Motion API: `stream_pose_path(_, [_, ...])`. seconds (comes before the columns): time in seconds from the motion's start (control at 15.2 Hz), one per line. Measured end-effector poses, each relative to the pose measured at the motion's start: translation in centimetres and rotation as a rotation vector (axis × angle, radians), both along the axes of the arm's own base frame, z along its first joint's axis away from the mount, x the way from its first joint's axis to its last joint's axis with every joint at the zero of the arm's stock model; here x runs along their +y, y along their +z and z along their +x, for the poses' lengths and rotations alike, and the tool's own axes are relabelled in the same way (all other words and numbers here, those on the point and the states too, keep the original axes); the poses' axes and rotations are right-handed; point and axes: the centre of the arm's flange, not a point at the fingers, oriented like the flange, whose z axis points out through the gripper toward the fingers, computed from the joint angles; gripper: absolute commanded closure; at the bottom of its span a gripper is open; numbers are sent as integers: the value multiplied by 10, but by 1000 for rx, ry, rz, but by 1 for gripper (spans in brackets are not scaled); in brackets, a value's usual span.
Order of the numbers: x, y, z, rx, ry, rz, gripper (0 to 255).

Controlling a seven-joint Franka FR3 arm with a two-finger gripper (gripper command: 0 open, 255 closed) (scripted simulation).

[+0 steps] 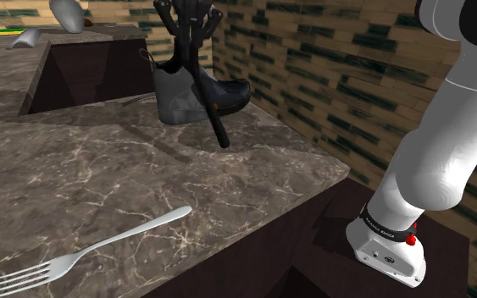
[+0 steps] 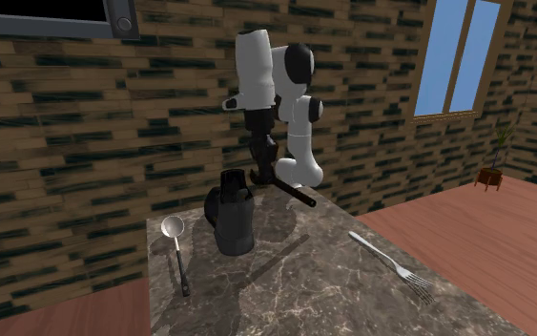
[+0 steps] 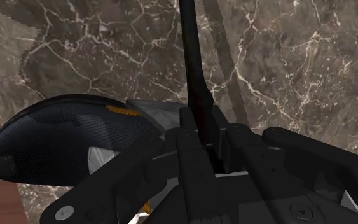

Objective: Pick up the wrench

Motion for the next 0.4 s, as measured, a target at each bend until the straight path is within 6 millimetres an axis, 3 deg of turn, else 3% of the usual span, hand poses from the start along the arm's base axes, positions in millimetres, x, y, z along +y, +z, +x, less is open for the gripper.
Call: stream_pose_path(0.4, [0,28,0,0,0,0,255])
